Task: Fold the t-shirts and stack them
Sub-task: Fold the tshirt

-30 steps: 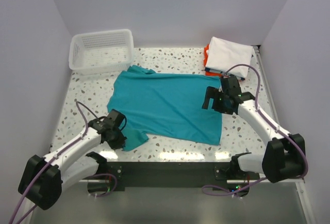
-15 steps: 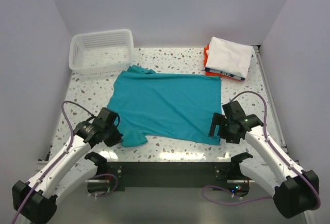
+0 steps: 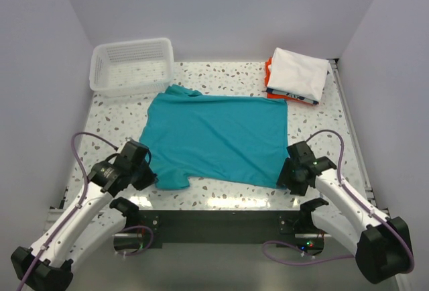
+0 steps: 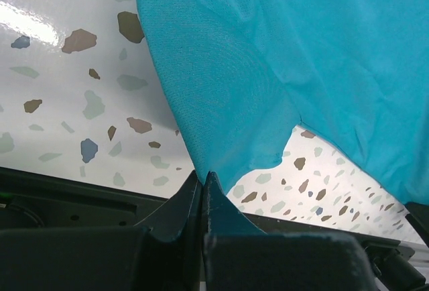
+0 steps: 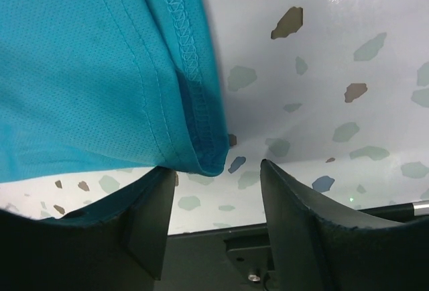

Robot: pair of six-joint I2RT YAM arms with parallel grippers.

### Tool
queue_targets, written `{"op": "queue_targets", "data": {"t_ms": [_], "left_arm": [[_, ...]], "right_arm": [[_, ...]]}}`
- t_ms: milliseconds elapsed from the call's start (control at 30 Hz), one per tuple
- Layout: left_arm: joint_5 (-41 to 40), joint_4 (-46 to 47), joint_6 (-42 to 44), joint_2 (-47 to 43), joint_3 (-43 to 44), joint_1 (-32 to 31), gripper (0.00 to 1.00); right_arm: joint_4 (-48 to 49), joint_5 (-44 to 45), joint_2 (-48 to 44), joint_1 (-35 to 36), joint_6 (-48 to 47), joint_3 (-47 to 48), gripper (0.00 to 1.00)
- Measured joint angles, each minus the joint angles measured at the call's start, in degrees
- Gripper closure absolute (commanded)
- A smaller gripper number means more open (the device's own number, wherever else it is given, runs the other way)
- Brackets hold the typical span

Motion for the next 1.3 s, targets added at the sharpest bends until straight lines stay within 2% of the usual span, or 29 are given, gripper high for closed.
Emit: {"op": "queue_targets", "data": {"t_ms": [467,833,867,1000,1133,1300], "left_arm": [[0.0,-0.3,0.0,-0.9,0.0,0.0,1.00],[0.0,-0.3,0.1,-0.9,0.0,0.0,1.00],[0.0,-0.3,0.3,-0.9,0.0,0.0,1.00],[0.0,-0.3,0.4,-0.9,0.0,0.0,1.00],[-0.1,-0.3,0.4,-0.9,0.0,0.0,1.00],[-0.1,-0.3,0.4,-1.9,0.0,0.0,1.00]], "right_arm": [[5.0,-1.0,1.6,0.0,0.6,-1.0,0.48],[5.3,-0.9,1.6,0.0,-0.1,0.7,0.41],[5.3,-0.9,1.6,0.0,-0.2,1.2,0.47],[5.1,0.2,3.1,0.0,-0.5,1.2,0.52],[4.6,1.3,3.7,0.0,-0.3,1.2,0.72],[3.8,2.5,2.8,0.0,0.1,1.2,0.83]]}}
